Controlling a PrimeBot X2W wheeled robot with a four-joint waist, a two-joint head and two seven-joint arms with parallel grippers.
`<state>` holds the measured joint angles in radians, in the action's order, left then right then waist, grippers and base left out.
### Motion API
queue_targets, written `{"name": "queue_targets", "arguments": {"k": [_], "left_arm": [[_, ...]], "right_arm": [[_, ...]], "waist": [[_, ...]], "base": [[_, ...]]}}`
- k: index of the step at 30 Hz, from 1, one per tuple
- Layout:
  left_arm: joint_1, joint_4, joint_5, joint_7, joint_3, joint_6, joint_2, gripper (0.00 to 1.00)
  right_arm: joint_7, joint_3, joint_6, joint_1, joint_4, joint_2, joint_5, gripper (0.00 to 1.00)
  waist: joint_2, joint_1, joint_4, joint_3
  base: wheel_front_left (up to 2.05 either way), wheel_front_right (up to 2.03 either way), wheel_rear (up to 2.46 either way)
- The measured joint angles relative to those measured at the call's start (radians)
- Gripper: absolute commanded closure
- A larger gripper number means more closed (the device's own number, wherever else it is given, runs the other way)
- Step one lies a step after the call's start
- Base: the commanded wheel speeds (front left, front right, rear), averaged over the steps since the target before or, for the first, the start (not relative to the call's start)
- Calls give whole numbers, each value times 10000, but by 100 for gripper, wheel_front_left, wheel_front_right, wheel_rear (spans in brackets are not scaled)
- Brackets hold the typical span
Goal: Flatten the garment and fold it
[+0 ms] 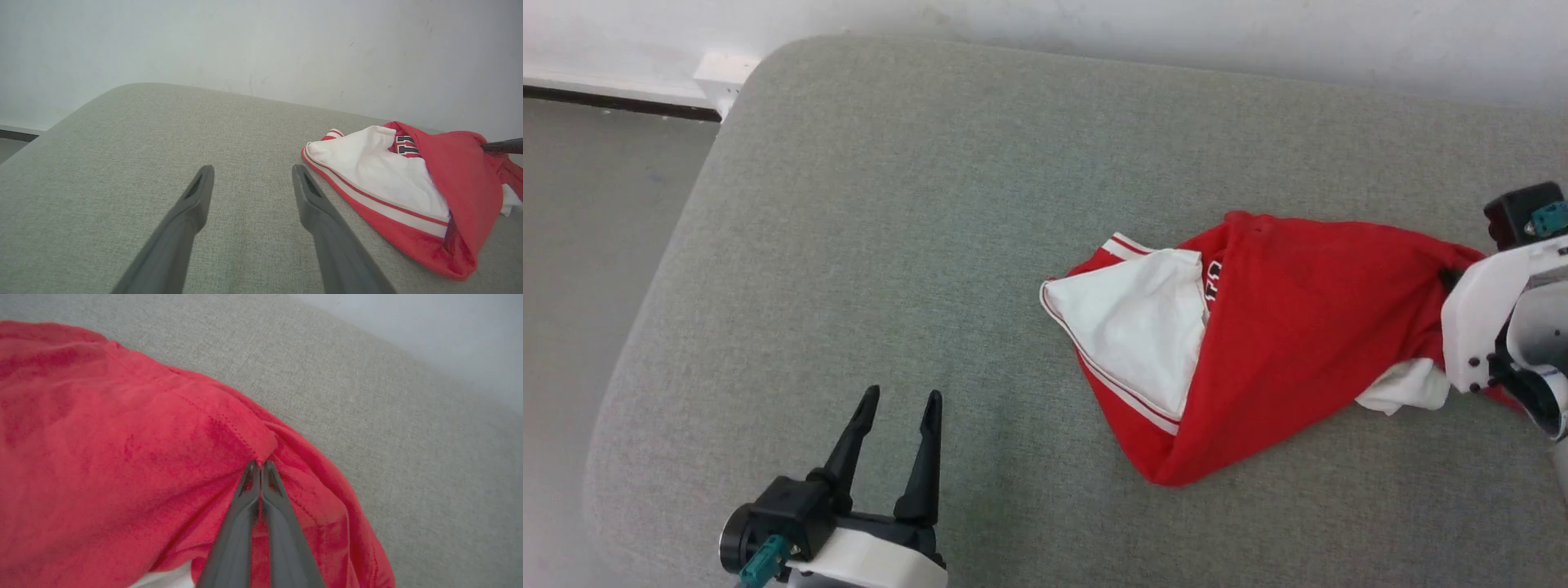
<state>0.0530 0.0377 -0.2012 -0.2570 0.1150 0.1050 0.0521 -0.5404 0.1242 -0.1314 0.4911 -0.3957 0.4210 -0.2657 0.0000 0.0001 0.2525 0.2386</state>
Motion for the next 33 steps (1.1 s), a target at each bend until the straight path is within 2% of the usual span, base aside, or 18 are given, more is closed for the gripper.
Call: {"name": "queue_targets", "arguments": {"k": [5, 9, 12, 17, 22, 25, 28, 33], "left_arm": [[-36, 38, 0, 2, -19, 0, 0, 0], [-38, 92, 0, 2, -121, -4, 0, 0], [-23, 113, 4, 2, -196, -6, 0, 0], [125, 98, 17, 2, -303, -13, 0, 0], [329, 81, 17, 0, -328, -15, 0, 0], [338, 75, 17, 0, -307, -15, 0, 0], [403, 77, 17, 0, -288, -15, 0, 0], [487, 92, 19, 2, -261, -12, -2, 0]], "right_arm": [[537, -19, 0, 382, 623, -146, -201, 100], [844, 61, 0, 419, 2048, -192, -554, 100], [662, 94, 0, 129, 3476, -255, -938, 100], [-642, -92, 0, -1806, 6004, -416, -1486, 100], [-2257, -788, 0, -4897, 7839, -848, -1751, 100], [-2984, -1156, 0, -7004, 8217, -1404, -2031, 100], [-3106, -1237, 0, -8668, 8078, -1866, -2096, 100], [-1937, -1072, 0, -9244, 7166, -2094, -1509, 100]], "waist": [[0, -1, -169, -63], [0, -2, -307, -253], [0, -1, -447, -436], [0, -3, -717, -773], [0, -3, -976, -1093], [0, -4, -1067, -1253], [0, -5, -1089, -1338], [0, -3, -1031, -1364]], "base": [[0, 0, 0], [0, 0, 0], [0, 0, 0], [0, 0, 0], [0, 0, 0], [0, 0, 0], [0, 0, 0], [0, 0, 0]]}}
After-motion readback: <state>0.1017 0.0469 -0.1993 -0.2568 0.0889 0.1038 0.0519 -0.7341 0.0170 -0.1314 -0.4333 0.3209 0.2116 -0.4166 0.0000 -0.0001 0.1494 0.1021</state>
